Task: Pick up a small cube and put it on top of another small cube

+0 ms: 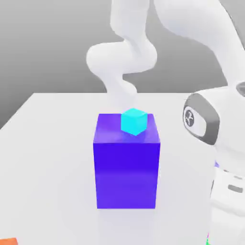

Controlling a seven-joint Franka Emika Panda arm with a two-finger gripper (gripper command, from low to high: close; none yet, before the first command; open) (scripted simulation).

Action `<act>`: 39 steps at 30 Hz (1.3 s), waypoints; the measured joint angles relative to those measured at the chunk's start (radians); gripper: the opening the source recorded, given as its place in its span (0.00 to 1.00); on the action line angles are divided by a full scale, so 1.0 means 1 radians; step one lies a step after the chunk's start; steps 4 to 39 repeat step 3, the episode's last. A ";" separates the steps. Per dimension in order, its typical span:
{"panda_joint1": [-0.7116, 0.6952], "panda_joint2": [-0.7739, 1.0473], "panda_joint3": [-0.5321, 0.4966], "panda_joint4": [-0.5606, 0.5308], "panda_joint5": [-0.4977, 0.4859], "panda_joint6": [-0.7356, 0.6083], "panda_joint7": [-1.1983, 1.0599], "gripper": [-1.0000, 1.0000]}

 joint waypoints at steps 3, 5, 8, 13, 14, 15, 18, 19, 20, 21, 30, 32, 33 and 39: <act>0.000 0.000 0.000 0.000 0.000 0.000 0.000 1.00; 0.000 0.000 0.000 0.000 0.000 0.000 0.000 1.00; 0.000 0.000 0.000 0.000 0.000 0.000 0.000 1.00; 0.000 0.000 0.000 0.000 0.000 0.000 0.000 1.00; 0.000 0.000 0.000 0.000 0.000 0.000 0.000 1.00; 0.000 0.000 0.000 0.000 0.000 0.000 0.000 1.00; 0.000 0.000 0.000 0.000 0.000 0.000 0.000 1.00; 0.000 0.000 0.000 0.000 0.000 0.000 0.000 1.00; 0.000 0.000 0.000 0.000 0.000 0.000 0.000 1.00; 0.000 0.000 0.000 0.000 0.000 0.000 0.000 1.00; 0.000 0.000 0.000 0.000 0.000 0.000 0.000 1.00; 0.000 0.000 0.000 0.000 0.000 0.000 0.000 1.00; 0.000 0.000 0.000 0.000 0.000 0.000 0.000 1.00; 0.000 0.000 0.000 0.000 0.000 0.000 0.000 1.00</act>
